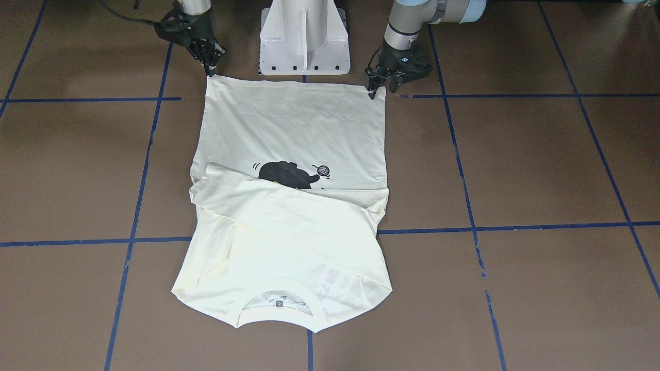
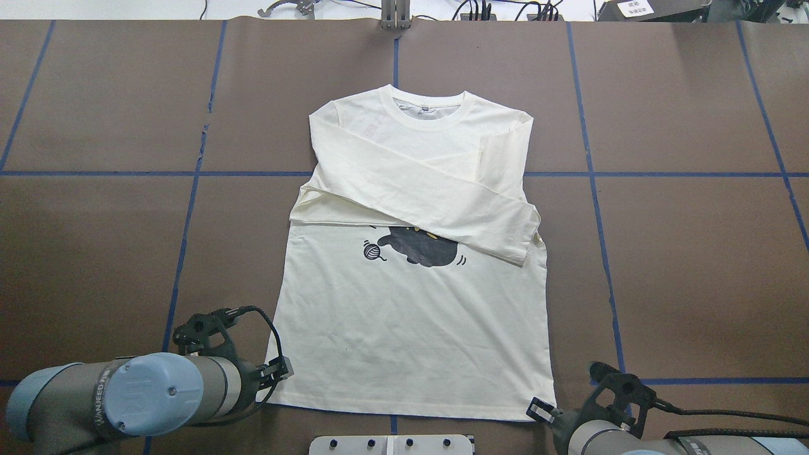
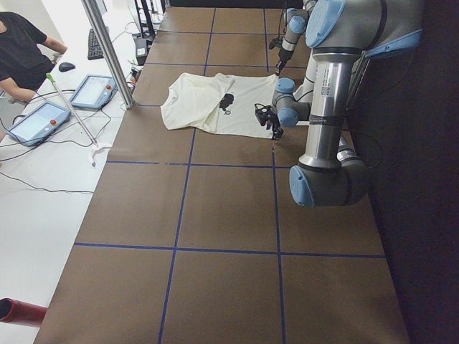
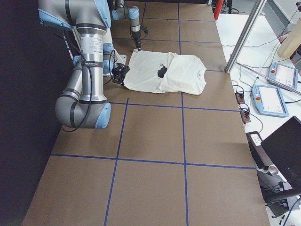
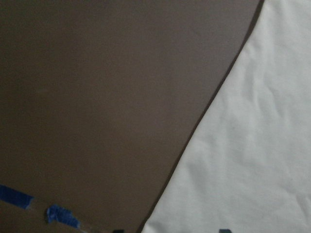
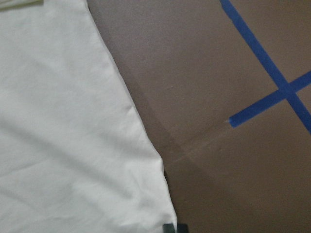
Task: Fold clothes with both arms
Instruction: 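Grasp both hem corners with the left and right grippers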
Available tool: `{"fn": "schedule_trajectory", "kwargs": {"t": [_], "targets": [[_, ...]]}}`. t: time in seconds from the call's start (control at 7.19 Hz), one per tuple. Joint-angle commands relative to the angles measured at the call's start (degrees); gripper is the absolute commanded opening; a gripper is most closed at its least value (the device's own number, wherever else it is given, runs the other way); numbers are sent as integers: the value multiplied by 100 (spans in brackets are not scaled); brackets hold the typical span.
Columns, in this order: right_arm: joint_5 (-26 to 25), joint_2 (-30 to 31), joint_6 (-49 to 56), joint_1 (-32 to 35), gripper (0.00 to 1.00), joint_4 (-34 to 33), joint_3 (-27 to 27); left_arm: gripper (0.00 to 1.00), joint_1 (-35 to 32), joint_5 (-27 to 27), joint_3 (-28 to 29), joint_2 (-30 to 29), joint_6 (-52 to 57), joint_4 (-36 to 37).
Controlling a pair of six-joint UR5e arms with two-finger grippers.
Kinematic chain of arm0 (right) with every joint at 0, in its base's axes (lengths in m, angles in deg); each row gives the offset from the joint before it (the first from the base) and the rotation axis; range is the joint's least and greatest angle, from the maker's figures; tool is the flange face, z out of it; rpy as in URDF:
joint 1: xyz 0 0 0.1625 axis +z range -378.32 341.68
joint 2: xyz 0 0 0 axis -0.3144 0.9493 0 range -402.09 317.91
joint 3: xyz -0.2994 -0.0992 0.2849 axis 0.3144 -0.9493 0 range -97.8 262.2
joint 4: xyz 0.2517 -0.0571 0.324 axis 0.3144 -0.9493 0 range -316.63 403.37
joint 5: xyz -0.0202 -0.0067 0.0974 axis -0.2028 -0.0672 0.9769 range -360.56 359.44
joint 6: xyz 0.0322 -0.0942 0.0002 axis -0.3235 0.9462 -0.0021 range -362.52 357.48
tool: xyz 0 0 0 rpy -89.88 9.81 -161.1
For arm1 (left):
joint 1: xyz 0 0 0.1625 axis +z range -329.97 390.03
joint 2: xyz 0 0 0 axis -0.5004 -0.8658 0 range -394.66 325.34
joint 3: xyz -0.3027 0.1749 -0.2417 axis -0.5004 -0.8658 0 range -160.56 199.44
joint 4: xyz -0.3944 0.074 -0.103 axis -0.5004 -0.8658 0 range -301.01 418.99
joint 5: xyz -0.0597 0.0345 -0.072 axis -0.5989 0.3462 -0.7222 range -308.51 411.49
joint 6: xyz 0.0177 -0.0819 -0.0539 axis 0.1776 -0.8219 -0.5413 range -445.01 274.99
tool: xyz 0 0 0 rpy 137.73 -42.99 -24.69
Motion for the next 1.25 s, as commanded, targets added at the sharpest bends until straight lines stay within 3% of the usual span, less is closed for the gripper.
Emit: {"fn": "schedule_trajectory", "kwargs": {"t": [0.0, 0.28, 0.42, 0.56, 0.7, 1.11], "targets": [[0, 4, 0, 0, 0, 0, 0, 68, 119, -10, 8, 33, -110, 1], [0, 4, 0, 0, 0, 0, 0, 63, 198, -10, 26, 33, -128, 1], [0, 4, 0, -9, 0, 0, -8, 50, 224, -10, 35, 33, -154, 1], [0, 4, 0, 0, 0, 0, -9, 9, 224, -18, 17, 33, -155, 1], [0, 4, 0, 0, 0, 0, -9, 0, 224, -19, -18, 33, -155, 1], [9, 4, 35, 9, 0, 0, 0, 0, 224, -19, -158, 33, -155, 1]]}}
